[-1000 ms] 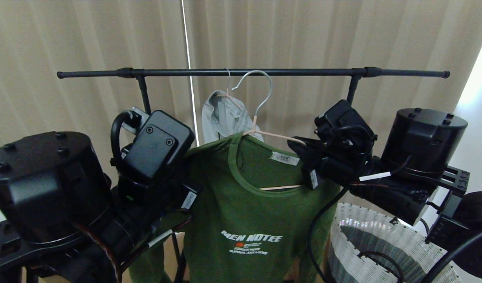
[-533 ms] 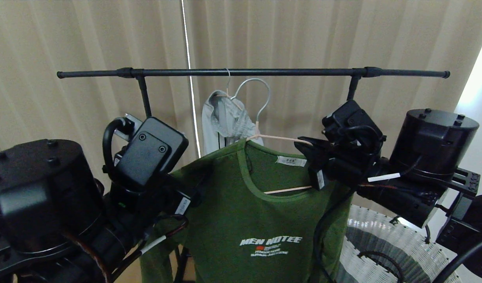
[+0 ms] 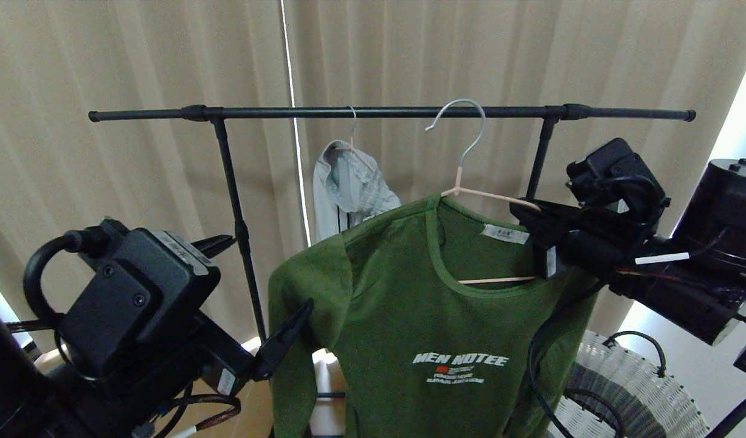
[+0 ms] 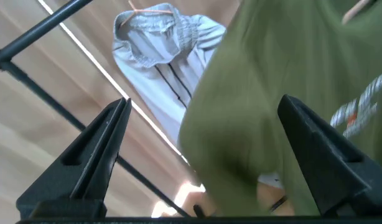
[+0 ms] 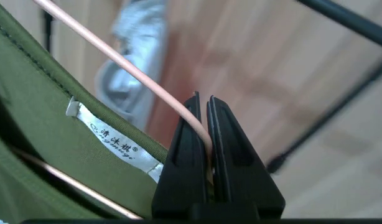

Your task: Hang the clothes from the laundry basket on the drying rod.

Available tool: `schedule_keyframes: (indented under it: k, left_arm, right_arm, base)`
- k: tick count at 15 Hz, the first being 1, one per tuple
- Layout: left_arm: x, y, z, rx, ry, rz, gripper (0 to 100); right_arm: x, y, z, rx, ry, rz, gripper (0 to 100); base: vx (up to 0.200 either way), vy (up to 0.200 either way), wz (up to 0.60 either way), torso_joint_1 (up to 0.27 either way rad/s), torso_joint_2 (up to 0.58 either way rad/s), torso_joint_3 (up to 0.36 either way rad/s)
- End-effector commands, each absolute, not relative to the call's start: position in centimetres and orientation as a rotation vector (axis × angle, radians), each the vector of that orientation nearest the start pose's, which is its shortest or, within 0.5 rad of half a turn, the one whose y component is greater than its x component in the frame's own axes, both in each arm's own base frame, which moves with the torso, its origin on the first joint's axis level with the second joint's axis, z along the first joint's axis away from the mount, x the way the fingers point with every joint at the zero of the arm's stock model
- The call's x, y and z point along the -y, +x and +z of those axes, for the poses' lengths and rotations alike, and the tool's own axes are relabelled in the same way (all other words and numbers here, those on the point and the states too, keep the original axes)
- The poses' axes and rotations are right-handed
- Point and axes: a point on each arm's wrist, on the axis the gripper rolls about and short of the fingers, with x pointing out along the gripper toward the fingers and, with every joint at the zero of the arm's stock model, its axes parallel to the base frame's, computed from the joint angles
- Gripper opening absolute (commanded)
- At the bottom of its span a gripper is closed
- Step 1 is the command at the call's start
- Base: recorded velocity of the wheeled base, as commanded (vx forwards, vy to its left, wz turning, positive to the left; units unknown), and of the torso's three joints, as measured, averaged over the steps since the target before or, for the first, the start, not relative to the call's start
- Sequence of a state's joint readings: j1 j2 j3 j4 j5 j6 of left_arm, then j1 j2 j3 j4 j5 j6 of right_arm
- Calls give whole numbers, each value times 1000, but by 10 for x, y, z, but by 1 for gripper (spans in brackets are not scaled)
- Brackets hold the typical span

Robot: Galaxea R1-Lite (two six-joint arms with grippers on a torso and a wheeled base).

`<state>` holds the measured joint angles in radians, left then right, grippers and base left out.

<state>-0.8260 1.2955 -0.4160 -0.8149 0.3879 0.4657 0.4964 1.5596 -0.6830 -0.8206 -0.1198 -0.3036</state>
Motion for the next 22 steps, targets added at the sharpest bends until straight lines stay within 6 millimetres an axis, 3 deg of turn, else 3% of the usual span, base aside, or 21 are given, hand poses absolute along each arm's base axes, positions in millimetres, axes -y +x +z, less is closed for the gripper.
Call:
schedule_keyframes:
  k: [1,7,14,15,18,22]
  left_arm:
    - [124,134,193,37,498,-415,100]
    - [142,154,165,-76,543,-488,100]
    - [138,162,159,-111,546,-455,100]
    - [139,163,159,-112,545,-453,0]
    - [136,162,159,-116,546,-445,0]
    - [106,168,155,-156,547,-315,0]
  right_arm:
    - [-112,228,217,33,-303,349,0]
    - [-100,212,230,86,-275,336,0]
    - [-95,199,234,108,-248,375,0]
    - [-94,197,232,105,-249,375,0]
    - [-93,198,231,99,-252,362,0]
    - [-72,208,230,76,-260,255,0]
  base:
    - [0,0,0,0,0,0]
    - [0,0,0,0,0,0]
    - [0,0,0,0,0,0]
    - [0,0,0,0,0,0]
    - [0,0,0,0,0,0]
    - [0,0,0,0,0,0]
